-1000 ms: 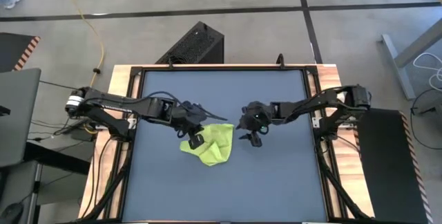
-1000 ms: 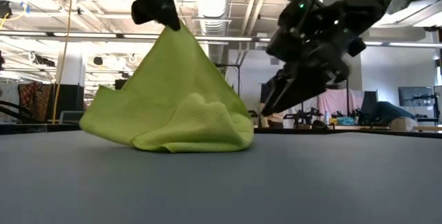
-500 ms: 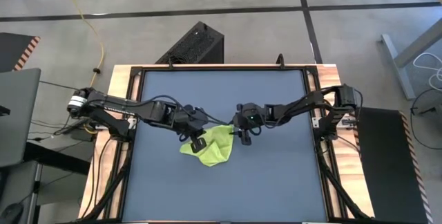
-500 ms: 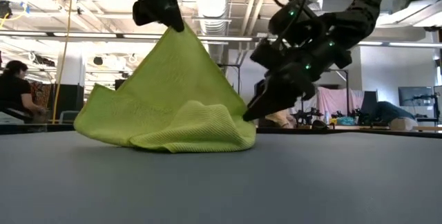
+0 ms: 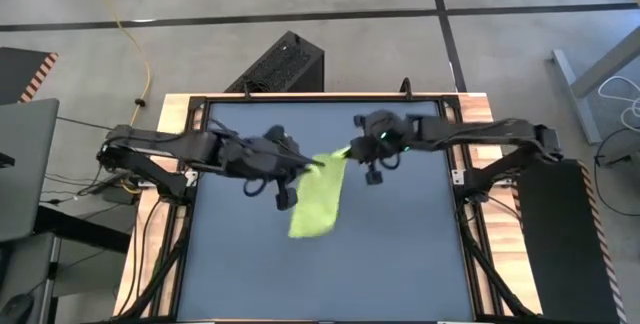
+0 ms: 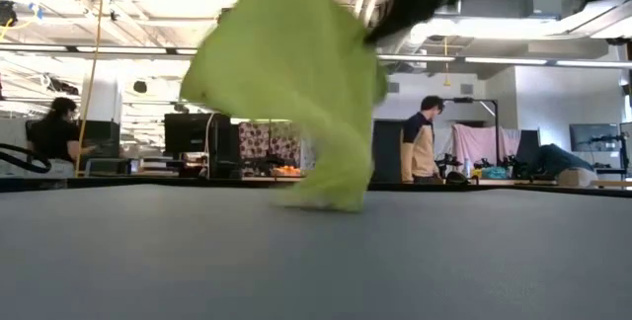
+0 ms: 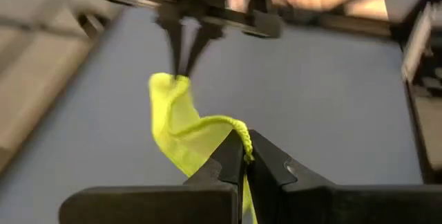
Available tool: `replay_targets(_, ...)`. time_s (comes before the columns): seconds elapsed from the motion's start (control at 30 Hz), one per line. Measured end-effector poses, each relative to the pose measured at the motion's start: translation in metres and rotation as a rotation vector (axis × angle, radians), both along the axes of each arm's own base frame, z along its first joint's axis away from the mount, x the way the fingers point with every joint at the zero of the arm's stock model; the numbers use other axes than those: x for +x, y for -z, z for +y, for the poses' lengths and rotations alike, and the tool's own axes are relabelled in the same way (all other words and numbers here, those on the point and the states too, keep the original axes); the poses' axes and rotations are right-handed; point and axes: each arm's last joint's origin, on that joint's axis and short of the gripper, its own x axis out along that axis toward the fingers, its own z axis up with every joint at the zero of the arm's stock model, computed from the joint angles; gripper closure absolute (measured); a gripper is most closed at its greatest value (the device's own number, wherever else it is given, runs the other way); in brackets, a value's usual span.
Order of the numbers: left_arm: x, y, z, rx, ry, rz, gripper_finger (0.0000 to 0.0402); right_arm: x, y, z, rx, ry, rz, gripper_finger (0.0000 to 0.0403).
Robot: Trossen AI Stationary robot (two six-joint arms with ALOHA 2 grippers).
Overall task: Roll towel into tight, uniform cylinder
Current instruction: Roll the green towel
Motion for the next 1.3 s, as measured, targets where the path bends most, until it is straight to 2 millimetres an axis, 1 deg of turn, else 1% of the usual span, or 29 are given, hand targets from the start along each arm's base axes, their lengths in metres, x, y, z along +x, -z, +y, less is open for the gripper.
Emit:
replay_targets(0.07, -0.005, -0.020, 0.000, 0.055, -0.018, -0.051, 0.0401, -0.011, -0.037, 0.001, -0.018, 0.018, 0.004, 0.0389)
replay_targets(0.1, -0.007, -0.026, 0.000, 0.072, -0.018, -0.071, 0.0401, -0.016, -0.052, 0.001, -0.017, 0.024, 0.011, 0.0389)
replay_targets(0.13, -0.008, -0.030, 0.000, 0.079, -0.017, -0.081, 0.0401, -0.021, -0.063, 0.001, -0.006, 0.036, 0.035, 0.0389)
replay_targets(0.2, -0.008, -0.030, 0.000, 0.075, -0.014, -0.076, 0.0401, -0.029, -0.077, 0.001, 0.041, 0.070, 0.107, 0.0390)
replay_targets(0.23, -0.008, -0.028, -0.001, 0.060, -0.013, -0.066, 0.0401, -0.032, -0.080, 0.001, 0.066, 0.081, 0.164, 0.0390)
replay_targets(0.3, -0.003, -0.021, -0.006, 0.014, -0.002, -0.034, 0.0401, -0.037, -0.081, 0.004, 0.144, 0.071, 0.291, 0.0390)
replay_targets(0.37, 0.006, -0.012, -0.014, -0.042, 0.040, -0.008, 0.0401, -0.040, -0.080, 0.010, 0.245, 0.016, 0.383, 0.0389)
replay_targets(0.43, 0.017, -0.003, -0.024, -0.090, 0.106, 0.016, 0.0401, -0.040, -0.077, 0.016, 0.324, -0.055, 0.431, 0.0388)
replay_targets(0.53, 0.030, 0.009, -0.035, -0.117, 0.165, 0.042, 0.0401, -0.028, -0.073, 0.020, 0.324, -0.106, 0.419, 0.0387)
replay_targets(0.63, 0.031, 0.018, -0.032, -0.091, 0.084, 0.099, 0.0401, -0.002, -0.058, 0.011, 0.295, -0.101, 0.386, 0.0386)
replay_targets(0.7, 0.028, 0.021, -0.024, -0.047, -0.012, 0.136, 0.0401, 0.018, -0.039, -0.001, 0.293, -0.087, 0.378, 0.0385)
replay_targets(0.8, 0.018, 0.026, -0.009, 0.008, -0.174, 0.215, 0.0401, 0.042, -0.002, -0.027, 0.284, -0.037, 0.440, 0.0374)
replay_targets(0.87, 0.012, 0.032, 0.003, 0.001, -0.270, 0.277, 0.0401, 0.054, 0.026, -0.050, 0.308, 0.015, 0.473, 0.0359)
replay_targets(0.9, 0.012, 0.038, 0.008, -0.017, -0.304, 0.298, 0.0401, 0.059, 0.040, -0.061, 0.319, 0.045, 0.491, 0.0349)
replay_targets(0.93, 0.012, 0.047, 0.013, -0.032, -0.328, 0.328, 0.0401, 0.062, 0.054, -0.072, 0.341, 0.071, 0.511, 0.0340)
replay_targets(1.03, 0.016, 0.084, 0.023, -0.062, -0.367, 0.418, 0.0401, 0.069, 0.088, -0.100, 0.410, 0.121, 0.543, 0.0308)
replay_targets(1.13, 0.013, 0.120, 0.032, -0.092, -0.402, 0.495, 0.0401, 0.068, 0.115, -0.122, 0.481, 0.168, 0.589, 0.0274)
replay_targets(1.23, 0.009, 0.152, 0.041, -0.122, -0.452, 0.543, 0.0401, 0.062, 0.130, -0.138, 0.546, 0.217, 0.608, 0.0240)
replay_targets(1.3, 0.008, 0.165, 0.046, -0.134, -0.478, 0.538, 0.0401, 0.058, 0.135, -0.148, 0.580, 0.265, 0.584, 0.0223)
